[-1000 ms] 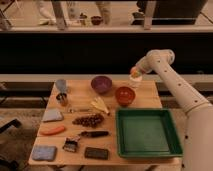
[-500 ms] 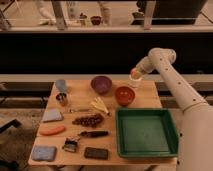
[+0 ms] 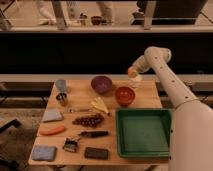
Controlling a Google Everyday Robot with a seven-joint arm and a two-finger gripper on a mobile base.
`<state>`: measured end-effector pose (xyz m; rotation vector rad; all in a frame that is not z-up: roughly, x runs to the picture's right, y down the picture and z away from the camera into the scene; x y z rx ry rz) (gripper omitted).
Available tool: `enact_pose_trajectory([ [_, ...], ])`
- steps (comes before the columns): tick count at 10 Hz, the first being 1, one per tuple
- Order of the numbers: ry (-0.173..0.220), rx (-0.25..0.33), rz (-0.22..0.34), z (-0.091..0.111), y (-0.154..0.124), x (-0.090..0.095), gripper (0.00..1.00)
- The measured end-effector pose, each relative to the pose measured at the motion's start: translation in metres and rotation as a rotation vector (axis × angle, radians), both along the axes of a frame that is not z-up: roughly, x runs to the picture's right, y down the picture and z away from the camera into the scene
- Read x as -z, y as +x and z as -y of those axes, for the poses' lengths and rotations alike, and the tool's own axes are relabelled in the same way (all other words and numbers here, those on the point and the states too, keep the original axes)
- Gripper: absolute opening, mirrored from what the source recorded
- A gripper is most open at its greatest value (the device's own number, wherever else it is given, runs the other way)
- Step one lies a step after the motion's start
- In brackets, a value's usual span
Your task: Place apple in paper cup
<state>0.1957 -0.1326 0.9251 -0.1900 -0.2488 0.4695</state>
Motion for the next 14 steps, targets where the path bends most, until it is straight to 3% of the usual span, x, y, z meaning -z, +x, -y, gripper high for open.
enact_pose_trajectory([
  [1, 0.003, 0.006, -0.004, 0.003, 0.0, 0.001, 0.01],
  [3, -0.001, 0.018, -0.013, 0.005, 0.0, 0.003, 0.13],
  [9, -0.017, 0.019, -0.041, 0.004, 0.004, 0.005, 0.75],
  [10, -0.02, 0.022, -0.042, 0.004, 0.002, 0.003, 0.79],
  [14, -0.024, 0.026, -0.05, 0.004, 0.0, -0.004, 0.8],
])
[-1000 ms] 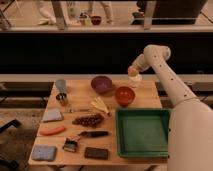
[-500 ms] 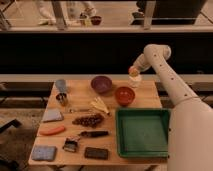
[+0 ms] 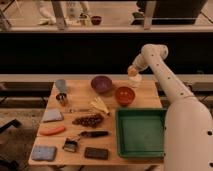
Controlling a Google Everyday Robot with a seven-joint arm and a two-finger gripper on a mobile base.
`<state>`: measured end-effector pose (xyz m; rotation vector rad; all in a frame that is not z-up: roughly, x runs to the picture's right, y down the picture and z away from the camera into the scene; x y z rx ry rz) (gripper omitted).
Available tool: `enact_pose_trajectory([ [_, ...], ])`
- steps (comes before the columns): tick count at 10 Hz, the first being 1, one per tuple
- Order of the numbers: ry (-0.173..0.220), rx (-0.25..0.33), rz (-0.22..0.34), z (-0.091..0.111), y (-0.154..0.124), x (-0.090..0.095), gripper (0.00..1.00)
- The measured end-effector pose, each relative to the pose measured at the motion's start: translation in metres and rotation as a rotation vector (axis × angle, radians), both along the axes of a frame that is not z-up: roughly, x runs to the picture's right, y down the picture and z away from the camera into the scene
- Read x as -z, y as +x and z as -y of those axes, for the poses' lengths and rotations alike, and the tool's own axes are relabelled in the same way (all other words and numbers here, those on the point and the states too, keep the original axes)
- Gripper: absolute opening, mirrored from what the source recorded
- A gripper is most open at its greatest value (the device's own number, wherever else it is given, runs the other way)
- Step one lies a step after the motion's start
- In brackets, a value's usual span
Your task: Place apple in paper cup
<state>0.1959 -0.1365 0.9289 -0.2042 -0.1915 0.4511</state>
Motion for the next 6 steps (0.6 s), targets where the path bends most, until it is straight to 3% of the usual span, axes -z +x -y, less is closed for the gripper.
enact_pose_trajectory([
  [6, 0.004, -0.009, -0.031, -0.0052, 0.0103, 0.0075, 0.78],
])
